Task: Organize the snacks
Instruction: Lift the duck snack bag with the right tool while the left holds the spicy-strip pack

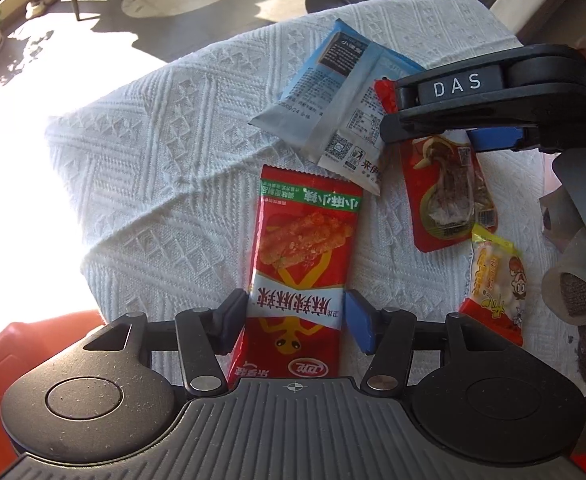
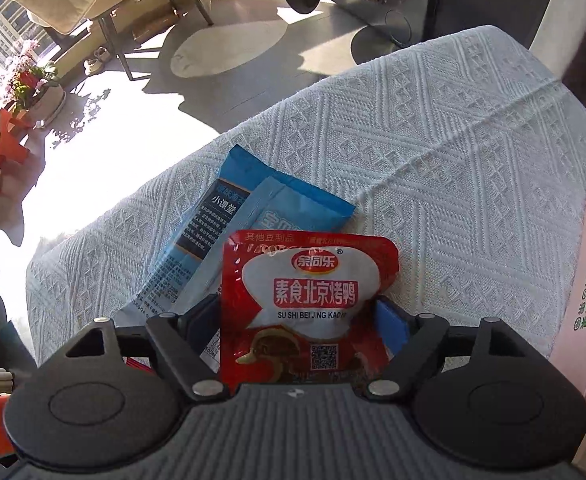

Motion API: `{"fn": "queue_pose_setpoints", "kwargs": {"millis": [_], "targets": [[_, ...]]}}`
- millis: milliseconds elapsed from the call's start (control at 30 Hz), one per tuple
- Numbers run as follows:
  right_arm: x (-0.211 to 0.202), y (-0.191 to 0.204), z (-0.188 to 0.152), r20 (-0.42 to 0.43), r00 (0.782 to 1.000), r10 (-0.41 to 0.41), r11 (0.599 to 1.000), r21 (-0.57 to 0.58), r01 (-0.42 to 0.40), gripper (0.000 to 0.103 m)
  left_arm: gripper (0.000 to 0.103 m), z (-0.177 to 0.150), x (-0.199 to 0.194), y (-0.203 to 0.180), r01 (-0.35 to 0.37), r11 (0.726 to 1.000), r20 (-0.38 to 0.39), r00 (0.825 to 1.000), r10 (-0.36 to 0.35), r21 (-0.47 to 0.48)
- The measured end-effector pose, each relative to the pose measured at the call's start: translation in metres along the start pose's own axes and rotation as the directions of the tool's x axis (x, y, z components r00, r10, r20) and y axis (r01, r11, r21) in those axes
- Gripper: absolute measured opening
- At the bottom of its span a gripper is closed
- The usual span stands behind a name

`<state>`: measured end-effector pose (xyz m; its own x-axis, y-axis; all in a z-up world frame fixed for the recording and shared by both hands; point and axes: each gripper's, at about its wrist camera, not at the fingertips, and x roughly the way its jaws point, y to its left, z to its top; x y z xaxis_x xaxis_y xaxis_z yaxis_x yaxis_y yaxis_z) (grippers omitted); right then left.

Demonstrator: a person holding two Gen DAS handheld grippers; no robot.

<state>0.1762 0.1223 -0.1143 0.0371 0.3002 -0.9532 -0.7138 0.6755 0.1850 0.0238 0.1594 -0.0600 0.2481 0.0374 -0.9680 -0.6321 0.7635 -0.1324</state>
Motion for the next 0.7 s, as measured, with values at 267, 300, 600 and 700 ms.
{"fn": "queue_pose_setpoints", "kwargs": {"millis": [267, 300, 600, 700], "targets": [[-0.021, -0.017, -0.039, -0.008, 1.000, 0.017, 1.000, -0.026, -0.017, 0.071, 0.075, 0.010, 0.007, -0.007, 0.006, 0.999, -0.016, 1.000, -0.006, 0.038], [-0.021, -0.017, -0.040, -0.003, 1.000, 0.016, 0.999, -0.029, -0.016, 0.072, 0.080, 0.011, 0.009, -0.009, 0.006, 0.999, -0.020, 1.000, -0.005, 0.046], [-0.021, -0.013, -0.037, -0.012, 1.000, -0.005, 0.999, -0.042, 0.004, 0.070, 0.054, 0.011, 0.013, -0.019, -0.083, 0.992, -0.019, 0.996, 0.085, 0.095], [-0.034, -0.015, -0.038, 0.004, 1.000, 0.018, 0.999, -0.036, -0.018, 0.058, 0.052, 0.009, 0.010, -0.006, -0.042, 0.998, -0.021, 0.999, 0.043, 0.053]]}}
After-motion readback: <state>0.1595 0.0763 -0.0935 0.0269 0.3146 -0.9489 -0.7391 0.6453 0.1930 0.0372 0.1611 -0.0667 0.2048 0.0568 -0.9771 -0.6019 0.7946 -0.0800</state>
